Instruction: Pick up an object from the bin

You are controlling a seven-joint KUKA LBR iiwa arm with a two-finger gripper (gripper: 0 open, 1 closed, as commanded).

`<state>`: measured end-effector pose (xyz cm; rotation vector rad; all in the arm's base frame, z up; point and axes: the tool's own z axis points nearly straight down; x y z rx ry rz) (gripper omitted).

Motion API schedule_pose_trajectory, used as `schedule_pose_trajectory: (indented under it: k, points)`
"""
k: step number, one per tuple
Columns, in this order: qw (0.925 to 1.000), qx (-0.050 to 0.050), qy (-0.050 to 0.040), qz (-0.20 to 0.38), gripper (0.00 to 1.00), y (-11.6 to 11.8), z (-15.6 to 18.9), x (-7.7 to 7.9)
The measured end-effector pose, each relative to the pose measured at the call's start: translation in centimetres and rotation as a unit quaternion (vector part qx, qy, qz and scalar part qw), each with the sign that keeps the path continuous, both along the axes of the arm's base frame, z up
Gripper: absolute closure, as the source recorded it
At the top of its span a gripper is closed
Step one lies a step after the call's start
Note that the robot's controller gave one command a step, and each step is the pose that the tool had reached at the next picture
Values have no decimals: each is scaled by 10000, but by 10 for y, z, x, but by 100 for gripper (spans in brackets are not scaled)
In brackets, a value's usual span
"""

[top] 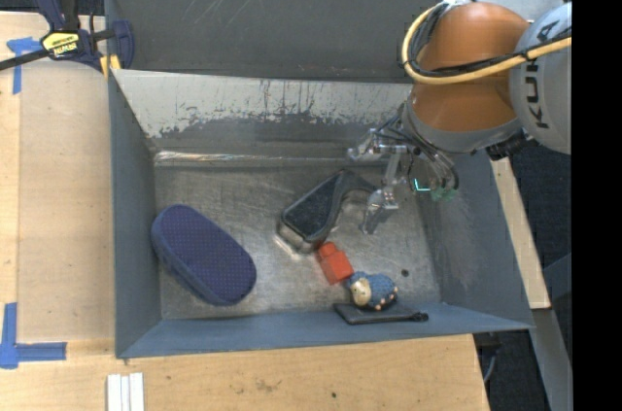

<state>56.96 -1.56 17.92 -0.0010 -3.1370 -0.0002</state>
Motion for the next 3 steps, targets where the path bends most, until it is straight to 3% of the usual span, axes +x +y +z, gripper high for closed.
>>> schedule_pose_trajectory:
  k: [1,2,3]
  points:
    - [9999,-7,-40,156,0,6,-93,36]
    - [9999,-11,-40,156,100,6,-94,36]
    - [9882,-10,-46,1530,100,-18,62,25]
